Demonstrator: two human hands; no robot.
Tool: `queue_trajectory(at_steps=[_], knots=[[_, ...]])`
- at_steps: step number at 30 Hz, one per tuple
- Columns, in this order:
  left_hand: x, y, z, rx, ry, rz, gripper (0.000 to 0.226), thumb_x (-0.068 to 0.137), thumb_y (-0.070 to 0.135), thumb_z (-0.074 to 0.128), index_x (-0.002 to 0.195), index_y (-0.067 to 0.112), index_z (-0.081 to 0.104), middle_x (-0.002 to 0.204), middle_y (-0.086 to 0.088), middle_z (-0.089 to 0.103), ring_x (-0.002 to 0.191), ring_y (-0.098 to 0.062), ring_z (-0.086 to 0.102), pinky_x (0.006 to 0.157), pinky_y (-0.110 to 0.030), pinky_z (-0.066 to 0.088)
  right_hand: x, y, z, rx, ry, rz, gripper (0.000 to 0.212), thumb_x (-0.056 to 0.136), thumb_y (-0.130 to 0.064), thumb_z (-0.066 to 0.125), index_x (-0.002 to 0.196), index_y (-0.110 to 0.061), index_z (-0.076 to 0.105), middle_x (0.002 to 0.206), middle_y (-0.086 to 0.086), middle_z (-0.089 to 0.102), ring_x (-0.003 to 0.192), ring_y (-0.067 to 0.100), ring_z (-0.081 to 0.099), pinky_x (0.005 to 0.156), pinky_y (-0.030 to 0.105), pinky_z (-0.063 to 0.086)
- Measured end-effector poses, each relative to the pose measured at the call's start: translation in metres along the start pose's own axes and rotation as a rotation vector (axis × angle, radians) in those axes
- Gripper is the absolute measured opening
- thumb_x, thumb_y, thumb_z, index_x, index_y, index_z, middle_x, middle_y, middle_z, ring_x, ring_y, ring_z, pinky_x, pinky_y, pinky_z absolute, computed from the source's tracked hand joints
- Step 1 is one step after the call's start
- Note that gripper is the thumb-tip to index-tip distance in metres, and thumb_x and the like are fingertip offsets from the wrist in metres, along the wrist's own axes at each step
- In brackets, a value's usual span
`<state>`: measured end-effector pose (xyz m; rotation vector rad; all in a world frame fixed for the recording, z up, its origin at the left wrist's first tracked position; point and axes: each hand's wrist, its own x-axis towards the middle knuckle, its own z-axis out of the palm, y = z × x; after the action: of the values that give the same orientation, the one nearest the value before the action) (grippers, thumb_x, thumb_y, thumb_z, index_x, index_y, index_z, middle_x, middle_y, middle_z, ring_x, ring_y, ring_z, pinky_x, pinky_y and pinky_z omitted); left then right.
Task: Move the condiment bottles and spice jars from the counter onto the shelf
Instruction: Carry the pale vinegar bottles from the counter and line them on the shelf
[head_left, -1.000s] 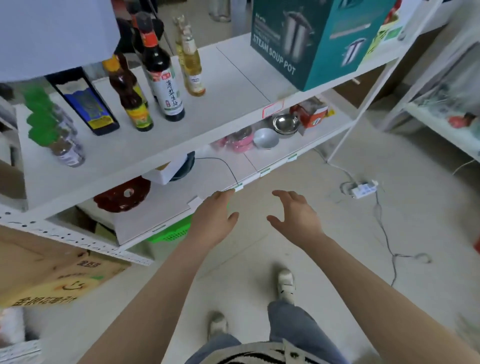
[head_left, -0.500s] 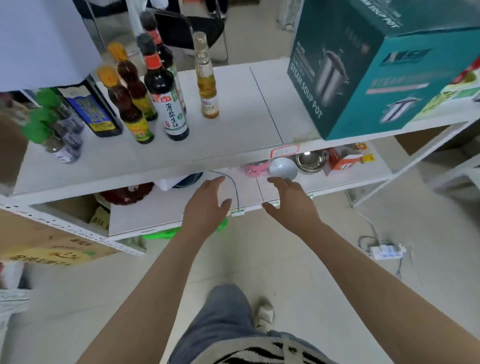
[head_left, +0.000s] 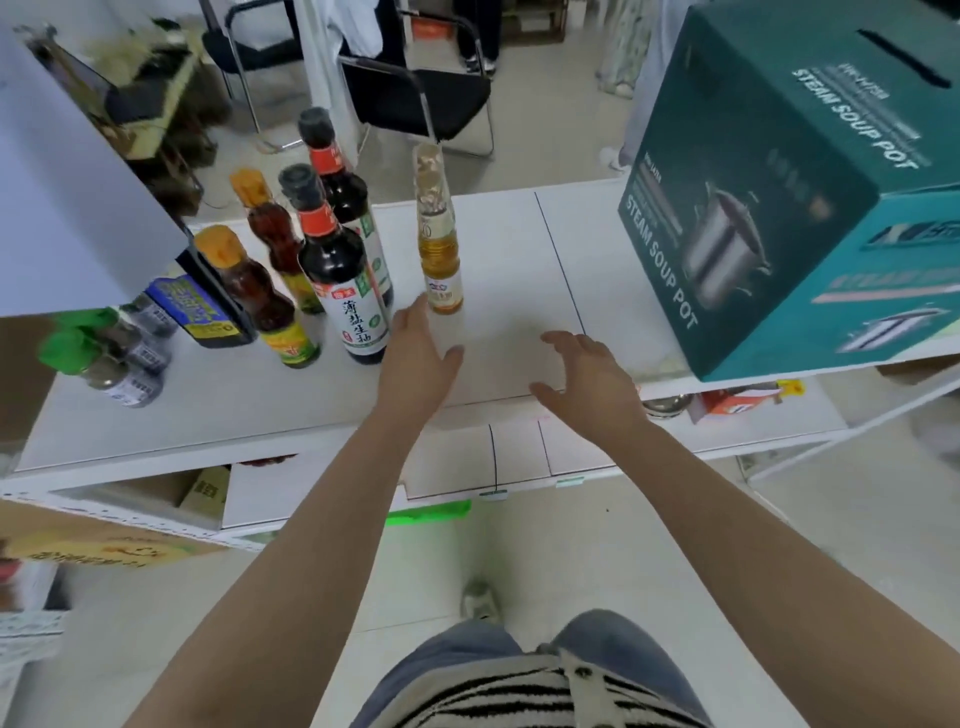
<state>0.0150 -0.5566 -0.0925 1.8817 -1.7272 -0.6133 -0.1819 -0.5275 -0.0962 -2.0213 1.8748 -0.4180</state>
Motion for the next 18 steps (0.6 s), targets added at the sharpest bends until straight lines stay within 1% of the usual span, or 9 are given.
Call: queue_trajectory(at_steps=[3, 4, 7, 8, 10, 12, 13, 15, 18], knots=[[0.028, 0.000, 0.010, -0.112, 0.061, -0.084, 0.079, 0.091, 0.026, 0.062, 0.152, 0.009, 0.015, 0.157, -0.011, 0.022, 0.144, -0.025, 0.023, 0.116, -0.035, 0.021, 0.022, 0.000, 0.001, 0.018, -0.003, -0.010, 0.060, 0.085, -0.036, 0.064, 0.139, -0.021, 0.040, 0.132, 0.004, 0.052, 0.126, 0.023, 0.043, 0.092, 0.038, 0.046], [0.036, 0.000, 0.014, -0.152, 0.097, -0.101, 0.079, 0.090, 0.026, 0.062, 0.152, 0.009, 0.015, 0.157, -0.010, 0.023, 0.144, -0.026, 0.025, 0.118, -0.038, 0.023, 0.028, 0.000, 0.002, 0.029, -0.007, -0.020, 0.060, 0.085, -0.036, 0.064, 0.139, -0.020, 0.041, 0.132, 0.005, 0.052, 0.126, 0.023, 0.044, 0.093, 0.037, 0.045], [0.054, 0.000, 0.024, -0.254, 0.193, -0.115, 0.079, 0.089, 0.023, 0.063, 0.151, 0.010, 0.017, 0.155, -0.009, 0.029, 0.141, -0.026, 0.032, 0.116, -0.045, 0.029, 0.047, 0.003, 0.001, 0.049, -0.033, -0.055, 0.060, 0.085, -0.035, 0.064, 0.139, -0.019, 0.041, 0.131, 0.005, 0.053, 0.126, 0.024, 0.043, 0.092, 0.036, 0.044], [0.059, 0.001, 0.027, -0.284, 0.212, -0.120, 0.077, 0.089, 0.020, 0.062, 0.151, 0.010, 0.018, 0.155, -0.009, 0.030, 0.140, -0.025, 0.034, 0.116, -0.045, 0.029, 0.054, 0.004, 0.000, 0.045, -0.044, -0.068, 0.060, 0.086, -0.035, 0.064, 0.139, -0.020, 0.040, 0.132, 0.005, 0.052, 0.127, 0.024, 0.043, 0.092, 0.036, 0.044], [0.066, 0.006, 0.029, -0.357, 0.243, -0.158, 0.072, 0.091, 0.017, 0.061, 0.150, 0.011, 0.021, 0.152, -0.007, 0.037, 0.138, -0.022, 0.039, 0.115, -0.036, 0.030, 0.064, 0.008, -0.003, 0.026, -0.063, -0.092, 0.060, 0.086, -0.036, 0.063, 0.139, -0.020, 0.039, 0.133, 0.004, 0.051, 0.127, 0.023, 0.042, 0.091, 0.035, 0.044], [0.073, 0.009, 0.030, -0.414, 0.252, -0.197, 0.066, 0.091, 0.017, 0.062, 0.148, 0.013, 0.028, 0.145, -0.004, 0.047, 0.130, -0.019, 0.047, 0.107, -0.028, 0.035, 0.073, 0.011, -0.007, 0.018, -0.086, -0.114, 0.060, 0.087, -0.036, 0.062, 0.140, -0.021, 0.039, 0.134, 0.004, 0.050, 0.127, 0.022, 0.042, 0.090, 0.034, 0.043], [0.075, 0.010, 0.030, -0.422, 0.258, -0.206, 0.062, 0.090, 0.018, 0.062, 0.144, 0.015, 0.033, 0.140, -0.003, 0.053, 0.125, -0.019, 0.051, 0.104, -0.028, 0.038, 0.077, 0.013, -0.009, 0.017, -0.095, -0.124, 0.060, 0.087, -0.036, 0.062, 0.140, -0.021, 0.038, 0.134, 0.004, 0.050, 0.127, 0.022, 0.042, 0.090, 0.034, 0.043], [0.080, 0.011, 0.032, -0.395, 0.284, -0.204, 0.053, 0.088, 0.022, 0.064, 0.136, 0.017, 0.043, 0.128, -0.001, 0.061, 0.116, -0.020, 0.057, 0.102, -0.035, 0.044, 0.083, 0.017, -0.014, 0.014, -0.105, -0.146, 0.060, 0.087, -0.037, 0.062, 0.140, -0.021, 0.039, 0.134, 0.003, 0.050, 0.127, 0.022, 0.042, 0.091, 0.035, 0.044], [0.084, 0.010, 0.038, -0.335, 0.298, -0.216, 0.043, 0.085, 0.030, 0.065, 0.123, 0.015, 0.053, 0.114, -0.004, 0.064, 0.104, -0.023, 0.060, 0.095, -0.044, 0.049, 0.090, 0.022, -0.022, 0.018, -0.126, -0.172, 0.058, 0.087, -0.036, 0.062, 0.139, -0.022, 0.039, 0.133, 0.003, 0.050, 0.127, 0.022, 0.042, 0.092, 0.038, 0.046]])
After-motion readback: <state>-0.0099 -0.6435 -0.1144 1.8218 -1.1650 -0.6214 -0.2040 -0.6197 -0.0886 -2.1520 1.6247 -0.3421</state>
